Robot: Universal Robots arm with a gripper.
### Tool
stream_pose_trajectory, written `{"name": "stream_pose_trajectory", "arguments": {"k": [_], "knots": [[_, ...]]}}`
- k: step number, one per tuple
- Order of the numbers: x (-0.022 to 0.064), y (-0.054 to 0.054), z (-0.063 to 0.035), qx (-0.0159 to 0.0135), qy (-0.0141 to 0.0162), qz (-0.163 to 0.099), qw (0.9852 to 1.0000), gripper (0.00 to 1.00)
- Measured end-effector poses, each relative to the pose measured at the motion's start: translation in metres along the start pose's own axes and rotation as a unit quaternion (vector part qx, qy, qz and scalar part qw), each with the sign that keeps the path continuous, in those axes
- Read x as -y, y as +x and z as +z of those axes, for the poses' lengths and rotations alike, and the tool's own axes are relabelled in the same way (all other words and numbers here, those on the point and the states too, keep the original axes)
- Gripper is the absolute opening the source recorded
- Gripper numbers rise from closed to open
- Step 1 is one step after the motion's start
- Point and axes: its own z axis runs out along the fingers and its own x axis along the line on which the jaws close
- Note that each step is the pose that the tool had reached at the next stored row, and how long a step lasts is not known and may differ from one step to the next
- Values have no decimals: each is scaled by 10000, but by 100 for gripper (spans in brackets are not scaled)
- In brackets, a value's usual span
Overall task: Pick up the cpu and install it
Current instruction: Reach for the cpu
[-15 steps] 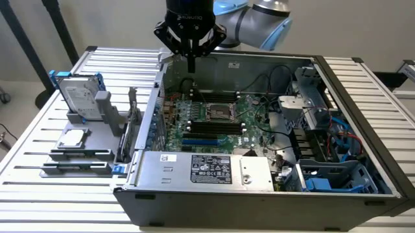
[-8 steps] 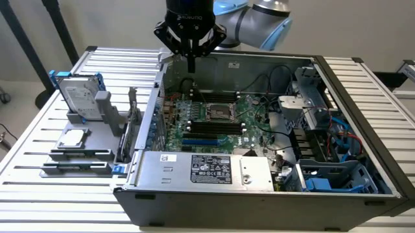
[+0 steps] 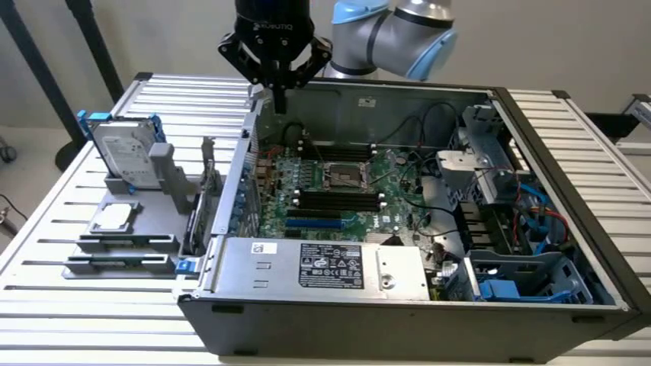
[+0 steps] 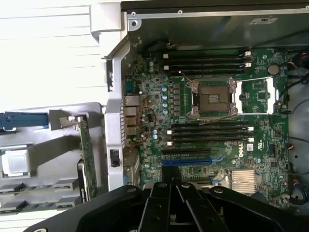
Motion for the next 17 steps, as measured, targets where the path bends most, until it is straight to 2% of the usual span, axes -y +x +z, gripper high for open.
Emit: {"name": "stream_pose_trajectory", "arguments": {"k": [7, 17], "knots": [[22, 318, -2, 1, 11, 0, 10000, 11], [54, 770, 3, 3, 53, -1, 10000, 11]]}}
